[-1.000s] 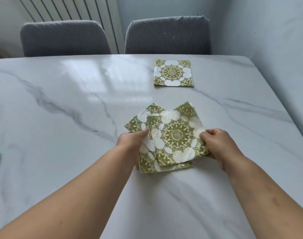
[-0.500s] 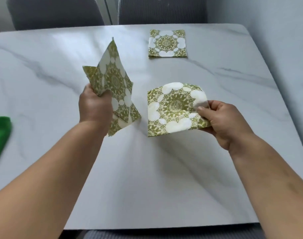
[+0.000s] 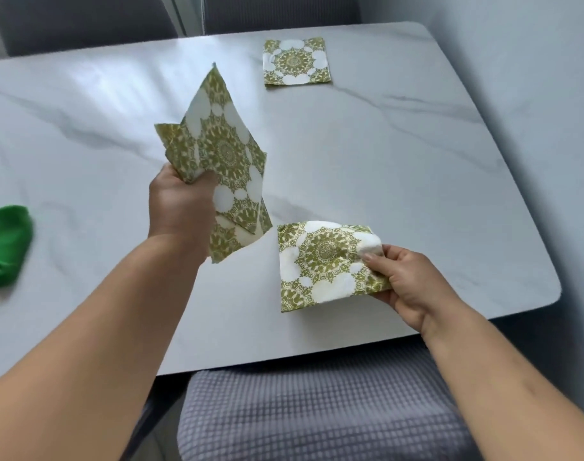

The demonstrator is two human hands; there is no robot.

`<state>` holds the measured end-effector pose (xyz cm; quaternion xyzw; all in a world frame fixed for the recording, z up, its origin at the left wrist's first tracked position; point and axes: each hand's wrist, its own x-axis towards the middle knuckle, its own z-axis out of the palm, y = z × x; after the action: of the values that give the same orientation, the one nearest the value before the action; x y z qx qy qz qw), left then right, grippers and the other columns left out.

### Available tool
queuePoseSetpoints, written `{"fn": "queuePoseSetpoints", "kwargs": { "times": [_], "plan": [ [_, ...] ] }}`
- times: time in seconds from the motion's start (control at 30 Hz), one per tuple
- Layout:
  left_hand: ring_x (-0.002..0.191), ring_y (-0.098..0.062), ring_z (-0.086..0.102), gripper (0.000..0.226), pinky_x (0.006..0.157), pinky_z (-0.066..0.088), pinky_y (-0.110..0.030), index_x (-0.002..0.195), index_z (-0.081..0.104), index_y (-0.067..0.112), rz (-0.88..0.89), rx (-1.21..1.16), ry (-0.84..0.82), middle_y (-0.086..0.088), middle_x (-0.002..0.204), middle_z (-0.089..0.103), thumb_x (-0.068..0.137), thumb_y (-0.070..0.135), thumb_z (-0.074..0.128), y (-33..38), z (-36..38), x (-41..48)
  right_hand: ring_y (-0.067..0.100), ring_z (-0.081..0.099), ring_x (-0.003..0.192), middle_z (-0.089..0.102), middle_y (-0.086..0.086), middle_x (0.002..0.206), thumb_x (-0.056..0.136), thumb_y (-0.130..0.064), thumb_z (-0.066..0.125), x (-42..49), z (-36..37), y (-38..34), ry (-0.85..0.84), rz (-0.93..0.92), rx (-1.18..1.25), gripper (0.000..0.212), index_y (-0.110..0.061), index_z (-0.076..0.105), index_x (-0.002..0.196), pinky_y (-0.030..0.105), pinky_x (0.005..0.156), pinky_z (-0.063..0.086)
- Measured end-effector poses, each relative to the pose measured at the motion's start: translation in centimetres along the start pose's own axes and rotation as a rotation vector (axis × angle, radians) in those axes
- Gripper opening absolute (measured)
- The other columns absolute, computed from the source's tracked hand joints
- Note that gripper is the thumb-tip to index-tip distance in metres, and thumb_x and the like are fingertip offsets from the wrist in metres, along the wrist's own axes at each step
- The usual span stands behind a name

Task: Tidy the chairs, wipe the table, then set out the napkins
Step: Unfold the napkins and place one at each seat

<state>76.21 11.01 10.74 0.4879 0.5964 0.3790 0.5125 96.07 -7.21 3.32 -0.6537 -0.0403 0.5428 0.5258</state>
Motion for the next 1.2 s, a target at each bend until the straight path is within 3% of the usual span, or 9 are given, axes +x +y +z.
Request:
{"fn": "queuePoseSetpoints", "kwargs": {
  "times": [0.2,0.33,0.47,0.67,0.8,0.93,1.1,1.2],
  "plan": [
    [0.084,-0.019,0.071,0.02,0.078,0.059,-0.047,0.099,0.068,0.022,-0.001,0.008,-0.041,0.005,0.09,0.074,0.08,0.02,0.064,-1.0,-1.8,-1.5,0.021,0.071,0.077,0.074,0.009,0.09,0.09,-0.008,0.064,0.2,-0.6,2.0,0.122,-0.016,-0.146,0.01,-0.009,0.066,0.1,0.035,0.066,0.06],
    [0.083,-0.018,0.071,0.018,0.078,0.059,-0.046,0.098,0.068,0.023,0.021,0.019,-0.057,0.006,0.089,0.074,0.08,0.021,0.064,-1.3,-2.7,-1.9,0.019,0.069,0.073,0.071,0.007,0.086,0.09,-0.005,0.062,0.6,-0.9,2.8,0.192,-0.08,-0.292,0.008,-0.012,0.064,0.092,0.037,0.07,0.058],
    [0.086,-0.021,0.071,0.018,0.08,0.058,-0.048,0.098,0.068,0.023,0.025,0.005,-0.068,0.003,0.092,0.074,0.081,0.02,0.062,-1.5,-3.2,-1.9,0.028,0.07,0.081,0.071,0.006,0.085,0.084,-0.004,0.064,0.7,-0.7,2.9,0.277,-0.167,-0.437,0.015,-0.019,0.062,0.08,0.047,0.08,0.058],
    [0.086,-0.02,0.071,0.019,0.08,0.058,-0.048,0.098,0.069,0.023,0.018,0.001,-0.08,0.006,0.091,0.075,0.08,0.02,0.063,-1.8,-3.5,-1.6,0.023,0.07,0.079,0.071,0.001,0.083,0.08,-0.012,0.066,0.9,-0.6,3.0,0.318,-0.187,-0.558,0.012,-0.023,0.062,0.077,0.048,0.08,0.057],
    [0.084,-0.018,0.072,0.018,0.078,0.059,-0.046,0.097,0.069,0.023,0.021,-0.013,-0.073,0.006,0.089,0.075,0.08,0.019,0.063,-1.7,-3.6,-1.2,0.023,0.069,0.079,0.069,-0.001,0.086,0.082,-0.027,0.072,1.3,-0.4,2.5,0.325,-0.208,-0.579,0.015,-0.021,0.059,0.081,0.046,0.079,0.057],
    [0.084,-0.018,0.071,0.02,0.077,0.059,-0.044,0.1,0.068,0.022,0.023,-0.012,-0.053,0.005,0.091,0.074,0.081,0.019,0.063,-1.6,-3.7,-0.6,0.021,0.066,0.079,0.068,-0.003,0.081,0.086,-0.025,0.067,1.5,0.4,1.5,0.334,-0.296,-0.714,0.014,-0.023,0.06,0.074,0.043,0.078,0.056],
    [0.083,-0.018,0.071,0.019,0.074,0.059,-0.039,0.099,0.068,0.022,0.025,-0.014,-0.041,0.006,0.09,0.074,0.081,0.018,0.063,-1.6,-3.9,-0.1,0.011,0.068,0.075,0.071,-0.007,0.077,0.085,-0.027,0.07,1.6,1.3,0.2,0.285,-0.421,-0.585,0.009,-0.025,0.066,0.078,0.03,0.068,0.055],
    [0.082,-0.016,0.071,0.017,0.07,0.057,-0.034,0.096,0.068,0.024,0.03,-0.002,-0.033,0.009,0.086,0.074,0.081,0.02,0.063,-1.5,-3.7,0.1,0.021,0.07,0.078,0.072,-0.001,0.078,0.084,-0.025,0.073,2.5,0.4,0.3,0.331,-0.325,-0.503,0.011,-0.018,0.067,0.077,0.039,0.074,0.058]
  ]
}}
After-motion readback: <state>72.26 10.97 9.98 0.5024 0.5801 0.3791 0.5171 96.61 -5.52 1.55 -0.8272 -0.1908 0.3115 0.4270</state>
